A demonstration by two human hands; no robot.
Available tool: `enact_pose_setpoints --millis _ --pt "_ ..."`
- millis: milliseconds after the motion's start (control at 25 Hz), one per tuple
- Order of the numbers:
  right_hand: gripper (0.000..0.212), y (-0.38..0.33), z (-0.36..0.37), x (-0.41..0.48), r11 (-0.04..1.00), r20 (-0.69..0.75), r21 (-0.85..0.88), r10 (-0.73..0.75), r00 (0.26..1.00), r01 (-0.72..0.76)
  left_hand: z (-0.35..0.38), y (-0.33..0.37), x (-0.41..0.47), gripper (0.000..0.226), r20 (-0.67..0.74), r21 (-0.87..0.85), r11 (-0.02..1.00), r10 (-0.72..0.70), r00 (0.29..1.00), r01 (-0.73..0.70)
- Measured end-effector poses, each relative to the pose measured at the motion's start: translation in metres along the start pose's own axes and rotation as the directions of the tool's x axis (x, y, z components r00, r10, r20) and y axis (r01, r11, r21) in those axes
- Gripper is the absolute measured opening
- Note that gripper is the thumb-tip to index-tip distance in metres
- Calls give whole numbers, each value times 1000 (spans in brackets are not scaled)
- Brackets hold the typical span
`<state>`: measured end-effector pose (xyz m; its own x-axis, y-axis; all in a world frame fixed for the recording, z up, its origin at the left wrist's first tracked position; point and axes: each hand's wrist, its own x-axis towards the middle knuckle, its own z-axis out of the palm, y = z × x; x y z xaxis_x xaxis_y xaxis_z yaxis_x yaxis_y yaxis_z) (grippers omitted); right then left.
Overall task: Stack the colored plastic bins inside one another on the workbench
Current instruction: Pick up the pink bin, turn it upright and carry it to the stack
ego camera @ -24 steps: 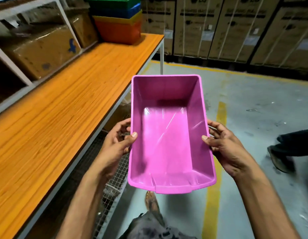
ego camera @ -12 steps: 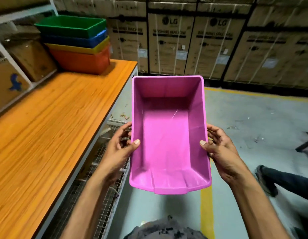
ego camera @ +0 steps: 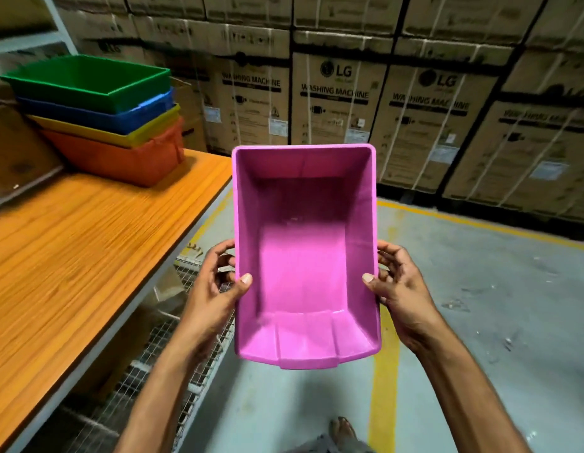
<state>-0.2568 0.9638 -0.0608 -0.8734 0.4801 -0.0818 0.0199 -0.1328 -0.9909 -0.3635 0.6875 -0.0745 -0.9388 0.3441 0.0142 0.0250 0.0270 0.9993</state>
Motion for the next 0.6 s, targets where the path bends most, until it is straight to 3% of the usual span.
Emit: enact_pose_setpoints --millis 280,600 --pt "53 -45 -52 167 999 148 -44 -19 989 26 81 20 114 86 -178 -78 997 -3 984 -11" --pt "55 -60 -10 320 998 221 -23 -46 974 52 76 14 247 77 -317 -35 999 2 948 -14"
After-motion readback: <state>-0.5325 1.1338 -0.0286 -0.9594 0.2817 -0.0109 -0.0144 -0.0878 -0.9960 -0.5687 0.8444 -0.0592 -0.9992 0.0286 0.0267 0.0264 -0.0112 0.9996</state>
